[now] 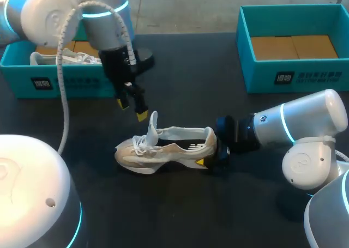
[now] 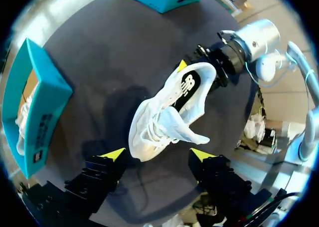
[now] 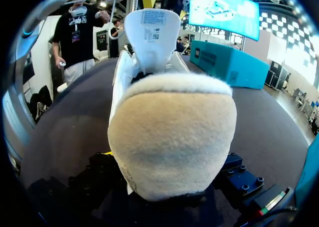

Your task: Take the shoe out of the shoebox, open the shoe tongue, remove and reinsert the insole, then place the shoe into the shoebox

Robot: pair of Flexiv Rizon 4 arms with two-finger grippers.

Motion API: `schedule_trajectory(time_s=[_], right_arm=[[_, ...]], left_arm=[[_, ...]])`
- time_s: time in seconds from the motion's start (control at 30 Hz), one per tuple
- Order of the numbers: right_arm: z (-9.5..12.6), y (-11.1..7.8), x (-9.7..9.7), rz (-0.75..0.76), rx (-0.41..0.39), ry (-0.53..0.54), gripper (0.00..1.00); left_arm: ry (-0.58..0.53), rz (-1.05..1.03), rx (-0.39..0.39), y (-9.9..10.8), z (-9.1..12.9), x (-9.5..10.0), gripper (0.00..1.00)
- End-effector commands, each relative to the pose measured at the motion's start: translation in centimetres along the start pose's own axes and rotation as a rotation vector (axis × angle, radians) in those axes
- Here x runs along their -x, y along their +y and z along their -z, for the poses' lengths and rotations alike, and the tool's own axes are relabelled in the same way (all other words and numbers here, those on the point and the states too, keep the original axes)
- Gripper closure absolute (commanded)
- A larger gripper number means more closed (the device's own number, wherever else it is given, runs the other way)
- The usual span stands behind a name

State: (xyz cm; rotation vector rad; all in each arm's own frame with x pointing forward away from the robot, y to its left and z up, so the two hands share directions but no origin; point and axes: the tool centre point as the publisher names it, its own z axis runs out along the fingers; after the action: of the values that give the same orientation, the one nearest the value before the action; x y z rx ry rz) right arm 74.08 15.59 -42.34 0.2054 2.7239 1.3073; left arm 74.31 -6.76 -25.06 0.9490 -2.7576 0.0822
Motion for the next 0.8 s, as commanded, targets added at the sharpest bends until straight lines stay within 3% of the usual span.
schedule_trajectory(time_s=[0.03,0.2,0.37,0.8], right_arm=[[-0.2,0.1,-0.1,-0.001,-0.008,-0.004,1.00],[-0.2,0.1,-0.1,-0.001,-0.008,-0.004,1.00],[-0.2,0.1,-0.1,-0.001,-0.008,-0.004,1.00],[-0.2,0.1,-0.1,-0.001,-0.008,-0.004,1.00]], left_arm=[[-0.041,-0.200,-0.066,-0.3,1.5,-1.0,1.00],[-0.043,-0.327,-0.090,-1.4,2.4,-2.9,1.00],[-0.123,-0.431,-0.105,-2.2,2.1,-5.0,1.00],[-0.123,-0.431,-0.105,-2.2,2.1,-5.0,1.00]])
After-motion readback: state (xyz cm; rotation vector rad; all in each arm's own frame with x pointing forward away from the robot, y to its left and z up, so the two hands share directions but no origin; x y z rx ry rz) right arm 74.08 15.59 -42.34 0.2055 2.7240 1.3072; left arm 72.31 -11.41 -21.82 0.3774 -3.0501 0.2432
